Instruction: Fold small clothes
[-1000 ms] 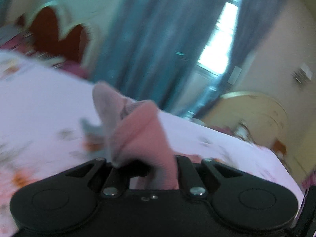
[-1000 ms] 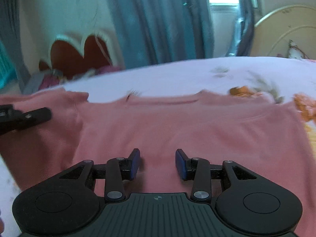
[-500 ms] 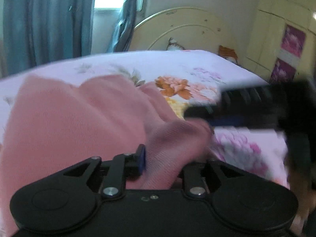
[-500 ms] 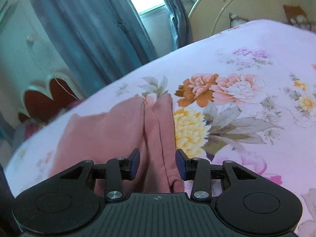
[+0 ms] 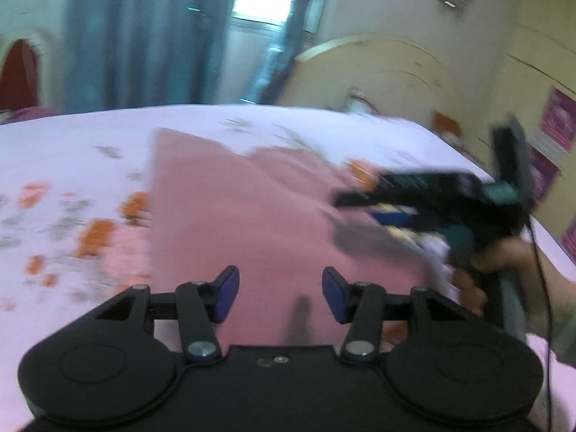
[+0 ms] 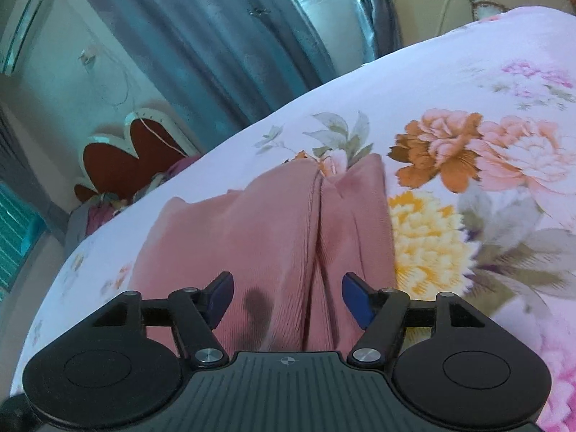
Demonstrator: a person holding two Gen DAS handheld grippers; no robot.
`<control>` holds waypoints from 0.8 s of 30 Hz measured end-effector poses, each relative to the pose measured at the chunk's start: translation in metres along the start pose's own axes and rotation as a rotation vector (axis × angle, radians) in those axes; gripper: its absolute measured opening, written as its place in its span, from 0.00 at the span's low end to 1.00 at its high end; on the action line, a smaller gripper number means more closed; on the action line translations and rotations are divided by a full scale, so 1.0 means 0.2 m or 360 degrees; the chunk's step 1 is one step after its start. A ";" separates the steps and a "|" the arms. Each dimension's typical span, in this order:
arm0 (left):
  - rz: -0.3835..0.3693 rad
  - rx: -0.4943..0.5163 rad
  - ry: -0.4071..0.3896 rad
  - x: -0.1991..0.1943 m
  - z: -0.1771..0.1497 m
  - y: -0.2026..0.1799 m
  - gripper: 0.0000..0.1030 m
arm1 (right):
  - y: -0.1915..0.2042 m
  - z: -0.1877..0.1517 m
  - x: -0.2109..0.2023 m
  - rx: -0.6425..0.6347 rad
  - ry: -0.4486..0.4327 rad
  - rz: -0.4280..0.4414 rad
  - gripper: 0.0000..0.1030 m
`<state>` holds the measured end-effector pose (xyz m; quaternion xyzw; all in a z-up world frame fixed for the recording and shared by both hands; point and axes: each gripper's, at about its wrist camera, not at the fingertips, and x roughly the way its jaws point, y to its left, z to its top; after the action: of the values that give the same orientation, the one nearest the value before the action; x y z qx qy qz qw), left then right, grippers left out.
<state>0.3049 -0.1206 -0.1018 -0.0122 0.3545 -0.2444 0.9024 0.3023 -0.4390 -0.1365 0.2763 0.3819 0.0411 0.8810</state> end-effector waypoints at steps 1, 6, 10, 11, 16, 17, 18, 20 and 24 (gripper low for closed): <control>0.0038 -0.0030 -0.0011 -0.01 0.01 0.04 0.49 | 0.00 0.00 0.02 -0.0009 0.0027 0.0009 0.46; 0.0159 -0.0171 -0.0065 0.03 0.10 0.19 0.48 | -0.02 0.00 0.07 -0.0010 0.0068 0.0007 0.37; 0.0169 -0.0214 -0.0056 0.11 0.18 0.23 0.48 | -0.01 0.01 0.08 0.0018 0.0068 -0.0007 0.11; 0.0163 -0.0224 -0.0056 0.13 0.19 0.24 0.48 | 0.01 0.00 0.07 -0.0012 0.0054 -0.0023 0.11; 0.0150 -0.0198 -0.0097 0.20 0.25 0.22 0.48 | 0.10 0.04 -0.07 -0.0183 -0.0126 -0.0096 0.09; 0.0137 -0.0190 -0.0105 0.21 0.25 0.21 0.48 | 0.11 0.05 -0.12 -0.0197 -0.0167 -0.0104 0.09; 0.0121 -0.0182 -0.0113 0.21 0.25 0.19 0.49 | 0.11 0.05 -0.16 -0.0214 -0.0199 -0.0114 0.09; 0.0114 -0.0152 -0.0112 0.24 0.24 0.16 0.49 | 0.07 0.03 -0.17 -0.0214 -0.0182 -0.0178 0.09; 0.0184 -0.0002 -0.0072 0.31 0.18 0.09 0.49 | -0.06 -0.03 -0.07 -0.0057 -0.0017 -0.0258 0.09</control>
<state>0.3759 -0.1375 -0.1171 0.0023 0.3343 -0.1914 0.9228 0.2866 -0.4503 -0.1378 0.2289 0.3974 -0.0251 0.8883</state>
